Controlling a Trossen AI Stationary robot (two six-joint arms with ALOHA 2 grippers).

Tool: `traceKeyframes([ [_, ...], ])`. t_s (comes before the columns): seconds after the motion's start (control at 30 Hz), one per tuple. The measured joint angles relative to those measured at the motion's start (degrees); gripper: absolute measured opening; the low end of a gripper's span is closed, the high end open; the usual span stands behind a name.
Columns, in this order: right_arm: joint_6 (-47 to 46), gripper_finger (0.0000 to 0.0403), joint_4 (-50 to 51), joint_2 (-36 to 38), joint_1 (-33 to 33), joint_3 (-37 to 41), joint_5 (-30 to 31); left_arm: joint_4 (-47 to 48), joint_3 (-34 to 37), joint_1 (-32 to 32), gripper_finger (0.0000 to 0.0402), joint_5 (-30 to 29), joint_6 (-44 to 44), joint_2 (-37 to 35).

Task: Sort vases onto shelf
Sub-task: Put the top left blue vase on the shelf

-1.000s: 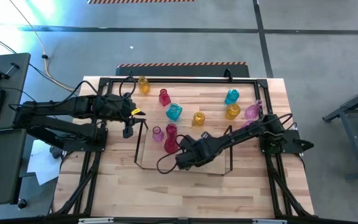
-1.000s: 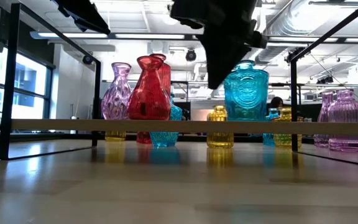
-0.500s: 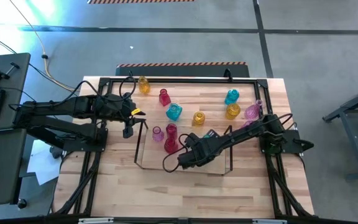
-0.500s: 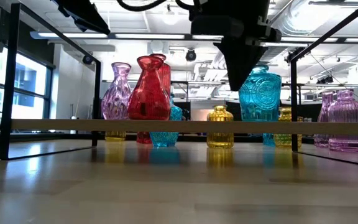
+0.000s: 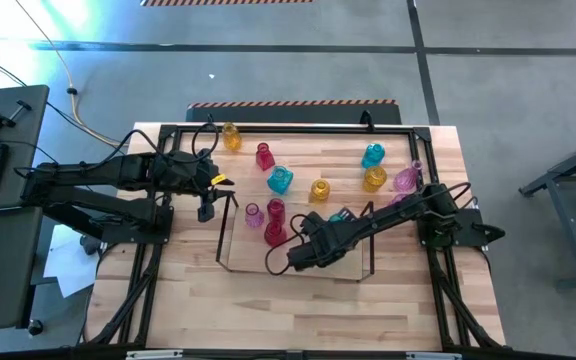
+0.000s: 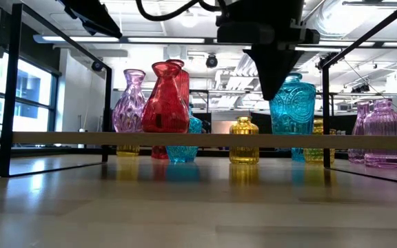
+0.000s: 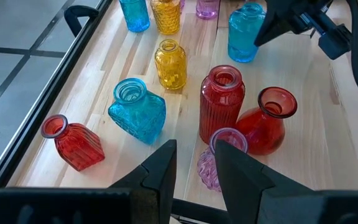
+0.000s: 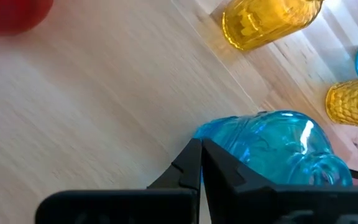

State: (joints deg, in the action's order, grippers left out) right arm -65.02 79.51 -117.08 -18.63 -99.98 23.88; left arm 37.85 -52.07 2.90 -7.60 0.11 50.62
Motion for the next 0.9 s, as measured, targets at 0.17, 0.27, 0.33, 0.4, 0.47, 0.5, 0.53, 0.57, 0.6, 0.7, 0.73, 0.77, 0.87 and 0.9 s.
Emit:
traceKeyframes([
  [0.17, -0.6, 0.0, -0.3, 0.0, 0.0, 0.0, 0.0, 0.0, 0.0, 0.0, 0.0104, 0.0, 0.1, 0.0],
  [0.27, 1.9, 0.0, -4.6, 0.0, 0.1, 0.0, 0.0, 0.0, 0.0, 0.0, 0.0104, 0.0, 0.1, 0.0],
  [0.33, 3.5, 0.0, -7.0, 0.0, 0.5, 0.0, 0.2, 0.0, 0.0, 0.0, 0.0104, 0.0, 0.1, 0.0],
  [0.4, 4.8, 0.0, -8.5, 0.0, 1.0, 0.0, 0.3, 0.0, 0.0, 0.0, 0.0104, 0.0, 0.0, 0.0],
  [0.47, 5.6, 0.0, -8.1, 0.0, 1.7, 0.0, 1.0, 0.0, 0.0, 0.0, 0.0104, 0.0, 0.0, 0.0],
  [0.5, 5.8, 0.0, -7.8, 0.0, 1.9, 0.0, 1.3, 0.0, 0.0, 0.0, 0.0104, 0.0, -0.1, 0.0],
  [0.53, 5.8, 0.0, -7.5, 0.0, 2.3, 0.0, 1.6, 0.0, 0.0, 0.0, 0.0104, 0.0, -0.3, 0.0],
  [0.57, 5.9, 0.0, -6.9, 0.0, 2.6, 0.0, 1.7, 0.0, 0.0, 0.0, 0.0104, 0.2, -0.4, 0.0],
  [0.6, 5.9, 0.0, -6.4, 0.0, 2.8, 0.0, 1.7, 0.0, 0.0, 0.0, 0.0104, 0.7, -0.5, 0.0],
  [0.7, 6.0, 0.0, -4.9, 0.0, 3.3, 0.0, 1.7, 0.1, 0.0, 0.0, 0.0104, 1.6, -0.5, 0.0],
  [0.73, 6.0, 0.0, -4.6, 0.0, 3.3, 0.0, 1.7, 0.1, 0.0, 0.0, 0.0104, 1.6, -0.5, 0.0],
  [0.77, 6.0, 0.0, -4.5, 0.0, 3.4, 0.0, 1.7, 0.1, 0.0, 0.0, 0.0104, 1.6, -0.5, 0.0],
  [0.87, 5.6, 0.0, -3.4, 0.0, 3.6, 0.0, 0.8, 0.1, 0.0, 0.0, 0.0104, 1.6, -0.5, 0.0],
  [0.9, 5.5, 0.0, -2.9, 0.0, 3.6, 0.0, 0.4, 0.1, 0.0, 0.0, 0.0104, 1.6, -0.5, 0.0],
])
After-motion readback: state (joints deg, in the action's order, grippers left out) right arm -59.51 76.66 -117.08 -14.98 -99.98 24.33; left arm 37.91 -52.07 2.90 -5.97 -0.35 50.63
